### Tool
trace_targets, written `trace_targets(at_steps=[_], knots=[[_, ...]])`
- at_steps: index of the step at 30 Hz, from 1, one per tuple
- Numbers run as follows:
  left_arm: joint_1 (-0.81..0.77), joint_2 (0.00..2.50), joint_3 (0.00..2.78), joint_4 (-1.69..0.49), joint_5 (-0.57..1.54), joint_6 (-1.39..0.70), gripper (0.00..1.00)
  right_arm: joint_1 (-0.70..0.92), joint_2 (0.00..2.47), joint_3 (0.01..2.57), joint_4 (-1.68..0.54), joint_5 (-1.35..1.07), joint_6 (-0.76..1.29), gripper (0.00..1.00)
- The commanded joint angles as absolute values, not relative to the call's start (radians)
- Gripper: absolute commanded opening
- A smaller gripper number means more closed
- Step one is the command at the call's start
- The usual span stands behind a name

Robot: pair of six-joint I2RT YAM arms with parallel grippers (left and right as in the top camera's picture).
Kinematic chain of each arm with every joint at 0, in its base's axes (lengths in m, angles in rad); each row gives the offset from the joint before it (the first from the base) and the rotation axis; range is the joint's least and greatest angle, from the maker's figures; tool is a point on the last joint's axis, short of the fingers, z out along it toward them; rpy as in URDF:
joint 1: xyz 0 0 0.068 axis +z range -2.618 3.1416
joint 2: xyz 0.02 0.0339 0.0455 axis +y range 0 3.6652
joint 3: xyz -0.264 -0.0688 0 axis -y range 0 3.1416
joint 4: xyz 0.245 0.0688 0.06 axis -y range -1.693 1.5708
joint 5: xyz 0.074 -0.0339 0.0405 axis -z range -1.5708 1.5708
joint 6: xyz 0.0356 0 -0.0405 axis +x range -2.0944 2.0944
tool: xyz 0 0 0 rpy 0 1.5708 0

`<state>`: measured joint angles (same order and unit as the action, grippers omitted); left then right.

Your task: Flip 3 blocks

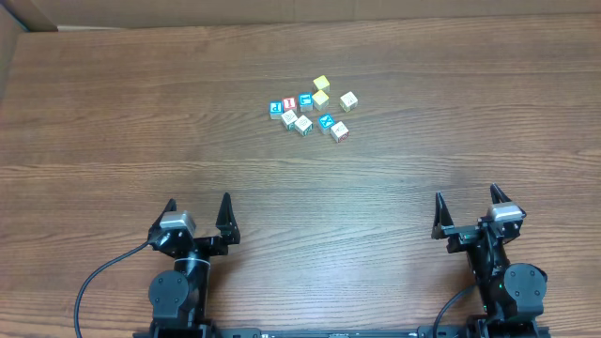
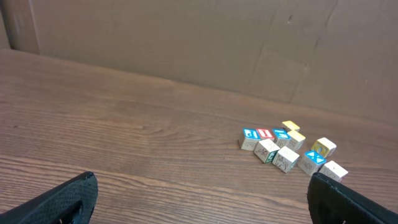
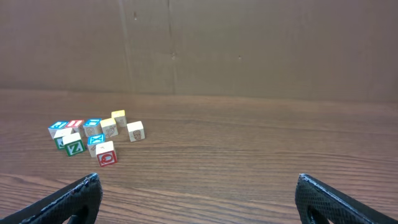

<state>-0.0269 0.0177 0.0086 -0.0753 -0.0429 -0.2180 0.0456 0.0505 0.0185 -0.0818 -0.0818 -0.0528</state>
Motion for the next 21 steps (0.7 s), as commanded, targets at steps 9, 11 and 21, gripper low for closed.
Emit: trace_targets(at_steps=[9, 11, 21], knots=[[-0.033, 0.02, 0.005, -0.072, -0.053, -0.232, 1.0, 0.038, 0.051, 0.008, -0.077, -0.088, -0.057, 1.0], [-0.033, 0.02, 0.005, -0.072, -0.053, -0.232, 1.0, 0.038, 0.051, 0.008, -0.077, -0.088, -0.057, 1.0], [-0.033, 0.02, 0.005, -0.072, -0.051, -0.232, 1.0, 0.038, 0.051, 0.008, -0.077, -0.088, -0.057, 1.0]])
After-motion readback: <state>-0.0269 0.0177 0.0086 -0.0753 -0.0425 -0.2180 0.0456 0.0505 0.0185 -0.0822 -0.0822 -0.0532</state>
